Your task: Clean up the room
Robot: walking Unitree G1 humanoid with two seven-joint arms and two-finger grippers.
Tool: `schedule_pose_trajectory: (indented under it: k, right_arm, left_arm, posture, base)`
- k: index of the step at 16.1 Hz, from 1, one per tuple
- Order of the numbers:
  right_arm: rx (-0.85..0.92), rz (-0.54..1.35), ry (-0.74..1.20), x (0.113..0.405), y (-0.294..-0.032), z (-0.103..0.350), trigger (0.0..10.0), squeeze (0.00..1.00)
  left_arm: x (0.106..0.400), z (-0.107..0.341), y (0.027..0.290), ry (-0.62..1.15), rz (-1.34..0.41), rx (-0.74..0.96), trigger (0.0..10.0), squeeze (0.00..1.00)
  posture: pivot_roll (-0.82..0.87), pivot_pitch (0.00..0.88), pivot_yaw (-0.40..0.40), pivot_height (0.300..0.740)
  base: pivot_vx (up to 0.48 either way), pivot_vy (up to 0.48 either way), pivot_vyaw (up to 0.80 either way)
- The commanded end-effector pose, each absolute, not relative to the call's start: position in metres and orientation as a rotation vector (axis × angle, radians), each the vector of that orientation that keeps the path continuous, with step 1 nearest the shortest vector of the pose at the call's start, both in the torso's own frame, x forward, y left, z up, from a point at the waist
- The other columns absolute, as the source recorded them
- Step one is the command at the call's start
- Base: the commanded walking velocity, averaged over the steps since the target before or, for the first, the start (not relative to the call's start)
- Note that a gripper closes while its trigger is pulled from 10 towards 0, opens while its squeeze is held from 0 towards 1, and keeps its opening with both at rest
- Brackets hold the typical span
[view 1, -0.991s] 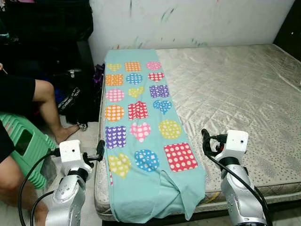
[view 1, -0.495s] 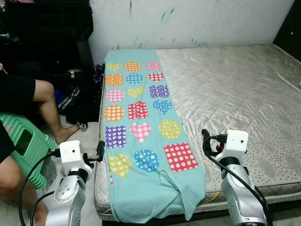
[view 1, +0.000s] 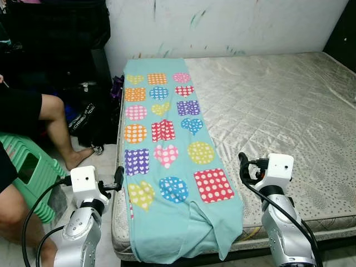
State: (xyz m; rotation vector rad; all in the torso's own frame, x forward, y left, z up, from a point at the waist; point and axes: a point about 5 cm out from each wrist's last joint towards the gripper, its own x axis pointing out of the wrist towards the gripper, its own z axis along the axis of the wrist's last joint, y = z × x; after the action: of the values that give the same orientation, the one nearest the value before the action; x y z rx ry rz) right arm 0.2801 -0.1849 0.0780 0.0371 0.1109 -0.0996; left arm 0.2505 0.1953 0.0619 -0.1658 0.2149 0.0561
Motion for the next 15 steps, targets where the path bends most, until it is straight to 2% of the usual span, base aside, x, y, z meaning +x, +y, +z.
schedule_pose_trajectory:
  k: [1, 3, 5, 6, 7, 8, 9, 11, 12, 13, 15]
  right_arm:
    - [0.031, -0.092, 0.115, 0.282, -0.184, 0.078, 10.0, 0.0]
    - [0.029, -0.09, 0.116, 0.282, -0.184, 0.078, 10.0, 0.0]
    - [-0.047, -0.077, 0.239, 0.27, -0.195, 0.063, 10.0, 0.0]
    - [-0.078, -0.074, 0.288, 0.264, -0.2, 0.058, 8.4, 0.0]
    - [-0.071, -0.073, 0.28, 0.265, -0.199, 0.058, 2.6, 0.0]
    - [-0.069, -0.073, 0.278, 0.266, -0.199, 0.058, 2.6, 0.0]
    - [-0.066, -0.073, 0.274, 0.266, -0.199, 0.059, 0.0, 0.0]
    - [-0.062, -0.055, 0.27, 0.267, -0.196, 0.06, 0.0, 0.0]
    - [-0.067, -0.052, 0.282, 0.267, -0.195, 0.06, 4.2, 0.0]
    - [-0.067, -0.049, 0.293, 0.267, -0.195, 0.06, 10.0, 0.0]
    - [-0.063, -0.049, 0.292, 0.267, -0.195, 0.06, 9.9, 0.0]
  left_arm:
    - [0.25, 0.061, 0.197, 0.219, 0.061, -0.157, 10.0, 0.0]
    - [0.25, 0.061, 0.197, 0.219, 0.062, -0.156, 10.0, 0.0]
    - [0.251, 0.061, 0.196, 0.221, 0.061, -0.15, 10.0, 0.0]
    - [0.251, 0.062, 0.196, 0.221, 0.06, -0.146, 10.0, 0.0]
    - [0.251, 0.062, 0.196, 0.221, 0.061, -0.146, 10.0, 0.0]
    - [0.251, 0.062, 0.196, 0.222, 0.061, -0.146, 10.0, 0.0]
    - [0.252, 0.062, 0.196, 0.221, 0.061, -0.147, 10.0, 0.0]
    - [0.252, 0.062, 0.196, 0.221, 0.062, -0.147, 10.0, 0.0]
    - [0.252, 0.062, 0.196, 0.221, 0.062, -0.147, 10.0, 0.0]
    - [0.252, 0.062, 0.196, 0.222, 0.062, -0.148, 10.0, 0.0]
    - [0.252, 0.062, 0.196, 0.222, 0.062, -0.148, 10.0, 0.0]
  posture:
    - [-0.12, 0.0, 0.003, 0.719]
    - [-0.12, 0.0, 0.003, 0.719]
    - [-0.12, 0.0, 0.003, 0.719]
    - [-0.12, 0.0, 0.003, 0.719]
    - [-0.12, 0.0, 0.003, 0.719]
    - [-0.12, 0.0, 0.003, 0.719]
    - [-0.12, 0.0, 0.002, 0.719]
    - [-0.12, 0.0, 0.002, 0.719]
    - [-0.12, 0.0, 0.002, 0.719]
    - [-0.12, 0.0, 0.002, 0.719]
    - [-0.12, 0.0, -0.001, 0.719]
  base:
    - [0.0, 0.0, 0.0]
    - [0.0, 0.0, 0.0]
    - [0.0, 0.0, 0.0]
    - [0.0, 0.0, 0.0]
    - [0.0, 0.0, 0.0]
    - [0.0, 0.0, 0.0]
    - [0.0, 0.0, 0.0]
    - [0.0, 0.0, 0.0]
    - [0.0, 0.0, 0.0]
    - [0.0, 0.0, 0.0]
    - [0.0, 0.0, 0.0]
